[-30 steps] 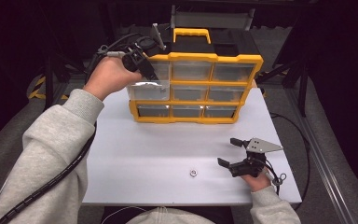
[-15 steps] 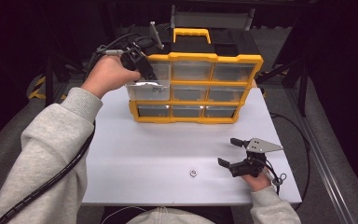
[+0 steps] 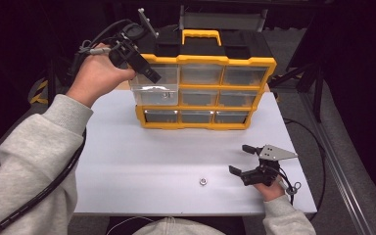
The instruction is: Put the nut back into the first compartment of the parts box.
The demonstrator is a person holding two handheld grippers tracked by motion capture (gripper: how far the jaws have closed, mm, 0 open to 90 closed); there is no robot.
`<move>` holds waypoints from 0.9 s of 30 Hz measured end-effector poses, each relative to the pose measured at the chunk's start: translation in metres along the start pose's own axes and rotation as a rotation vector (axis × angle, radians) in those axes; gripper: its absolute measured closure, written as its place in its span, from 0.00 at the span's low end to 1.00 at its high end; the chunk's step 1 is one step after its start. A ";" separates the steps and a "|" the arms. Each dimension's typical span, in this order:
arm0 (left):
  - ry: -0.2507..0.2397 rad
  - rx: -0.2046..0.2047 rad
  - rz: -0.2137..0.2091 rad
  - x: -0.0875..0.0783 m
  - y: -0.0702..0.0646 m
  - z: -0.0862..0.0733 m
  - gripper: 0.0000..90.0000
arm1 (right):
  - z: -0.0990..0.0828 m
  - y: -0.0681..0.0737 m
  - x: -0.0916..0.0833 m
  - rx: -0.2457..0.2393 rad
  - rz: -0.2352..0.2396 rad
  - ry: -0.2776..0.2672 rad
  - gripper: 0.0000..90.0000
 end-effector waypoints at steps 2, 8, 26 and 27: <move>-0.009 0.007 -0.001 -0.003 -0.003 -0.001 0.25 | 0.000 0.000 0.000 -0.001 0.000 0.000 0.03; -0.047 0.083 -0.006 -0.010 -0.025 -0.007 0.20 | 0.000 0.000 0.001 -0.002 -0.003 -0.002 0.03; 0.017 0.329 -0.084 0.041 -0.099 -0.011 0.14 | 0.002 0.000 -0.002 -0.003 -0.016 -0.021 0.03; 0.020 0.336 -0.091 0.045 -0.101 -0.012 0.14 | 0.002 0.000 -0.002 -0.005 -0.019 -0.026 0.03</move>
Point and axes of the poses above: each handheld gripper's, and its own axes: x roughly forward along the jaws, z roughly out of its top, y roughly to its left, the point moved 3 cm from there along x, roughly forward along the jaws, and after that the axes turned 5 degrees about -z, right-handed, at the moved point
